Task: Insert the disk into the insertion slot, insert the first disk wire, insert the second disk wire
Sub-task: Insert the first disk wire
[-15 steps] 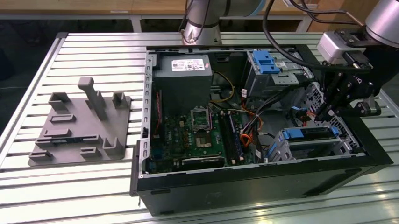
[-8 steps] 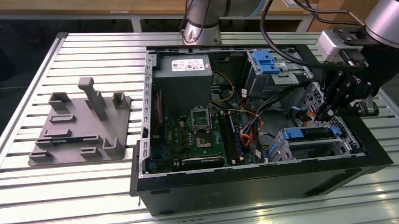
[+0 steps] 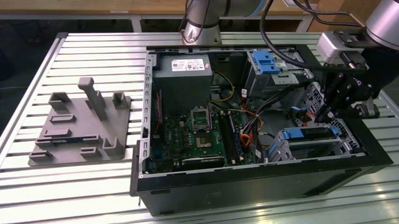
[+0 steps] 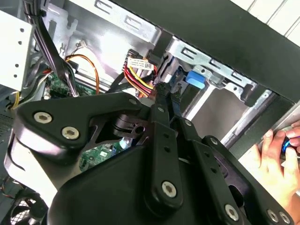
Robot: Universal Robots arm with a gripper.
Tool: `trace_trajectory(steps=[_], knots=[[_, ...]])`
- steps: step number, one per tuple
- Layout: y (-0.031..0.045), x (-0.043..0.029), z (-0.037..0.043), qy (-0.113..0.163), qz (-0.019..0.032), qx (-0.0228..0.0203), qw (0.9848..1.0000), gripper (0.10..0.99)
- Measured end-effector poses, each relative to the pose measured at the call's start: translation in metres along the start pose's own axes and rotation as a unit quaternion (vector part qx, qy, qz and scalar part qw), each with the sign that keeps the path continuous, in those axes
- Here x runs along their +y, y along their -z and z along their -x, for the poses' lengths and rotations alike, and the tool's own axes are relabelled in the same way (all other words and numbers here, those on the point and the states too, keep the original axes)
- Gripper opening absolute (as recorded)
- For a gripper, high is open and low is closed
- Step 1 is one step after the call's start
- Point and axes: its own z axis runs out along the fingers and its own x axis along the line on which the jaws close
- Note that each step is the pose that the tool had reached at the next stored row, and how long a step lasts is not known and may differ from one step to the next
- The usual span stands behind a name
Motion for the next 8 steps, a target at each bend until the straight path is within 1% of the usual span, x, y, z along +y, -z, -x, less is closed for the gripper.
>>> trace_trajectory(steps=[4, 6, 8], knots=[[-0.0001, 0.0003, -0.0061, 0.002, -0.0002, -0.0007, 1.0, 0.165], [-0.0001, 0.0003, -0.0071, 0.003, -0.0002, -0.0022, 1.0, 0.165], [-0.0001, 0.0003, -0.0078, 0.005, -0.0001, -0.0046, 1.0, 0.165]])
